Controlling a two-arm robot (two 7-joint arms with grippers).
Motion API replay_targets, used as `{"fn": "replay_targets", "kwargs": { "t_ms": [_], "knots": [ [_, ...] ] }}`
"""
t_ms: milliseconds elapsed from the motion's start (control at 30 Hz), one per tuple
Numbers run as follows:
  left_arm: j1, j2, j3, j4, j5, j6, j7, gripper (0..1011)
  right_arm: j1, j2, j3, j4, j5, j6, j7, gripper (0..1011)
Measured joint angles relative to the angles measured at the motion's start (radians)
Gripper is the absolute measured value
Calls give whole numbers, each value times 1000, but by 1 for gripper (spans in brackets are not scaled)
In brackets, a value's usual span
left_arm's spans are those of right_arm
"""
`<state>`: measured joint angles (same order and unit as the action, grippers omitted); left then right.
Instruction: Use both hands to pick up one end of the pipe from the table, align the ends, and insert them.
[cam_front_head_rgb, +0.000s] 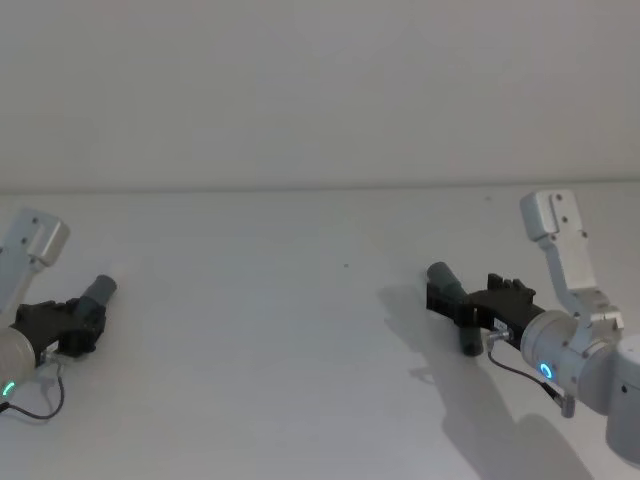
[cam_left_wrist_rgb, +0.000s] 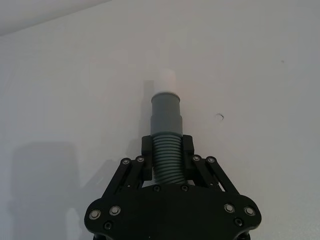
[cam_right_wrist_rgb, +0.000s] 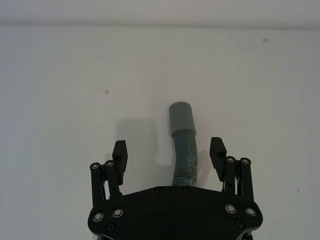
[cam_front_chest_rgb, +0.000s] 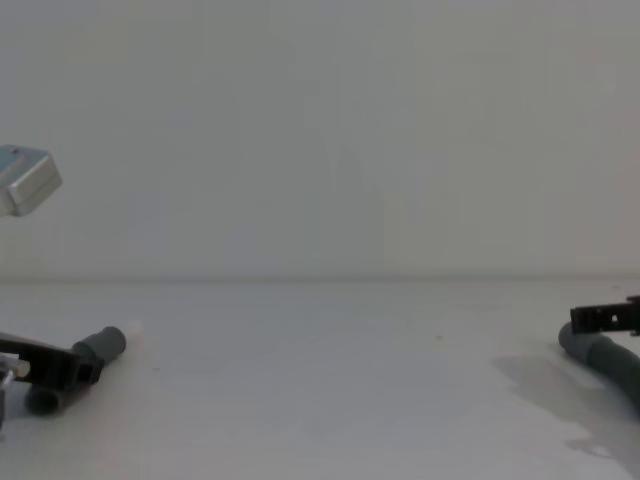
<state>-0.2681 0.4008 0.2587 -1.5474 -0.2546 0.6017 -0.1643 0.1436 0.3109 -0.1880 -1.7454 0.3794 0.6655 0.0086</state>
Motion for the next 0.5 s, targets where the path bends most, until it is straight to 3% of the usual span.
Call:
{"fn": "replay_targets", "kwargs": {
  "t_ms": [167,500],
  "knots": [
    [0,0,0,0,0,0,0,304,15,13,-11,17,-8,31,12,1000],
    [0,0,0,0,0,0,0,304,27,17,-23,49,-26,23,26,1000]
  ]
}}
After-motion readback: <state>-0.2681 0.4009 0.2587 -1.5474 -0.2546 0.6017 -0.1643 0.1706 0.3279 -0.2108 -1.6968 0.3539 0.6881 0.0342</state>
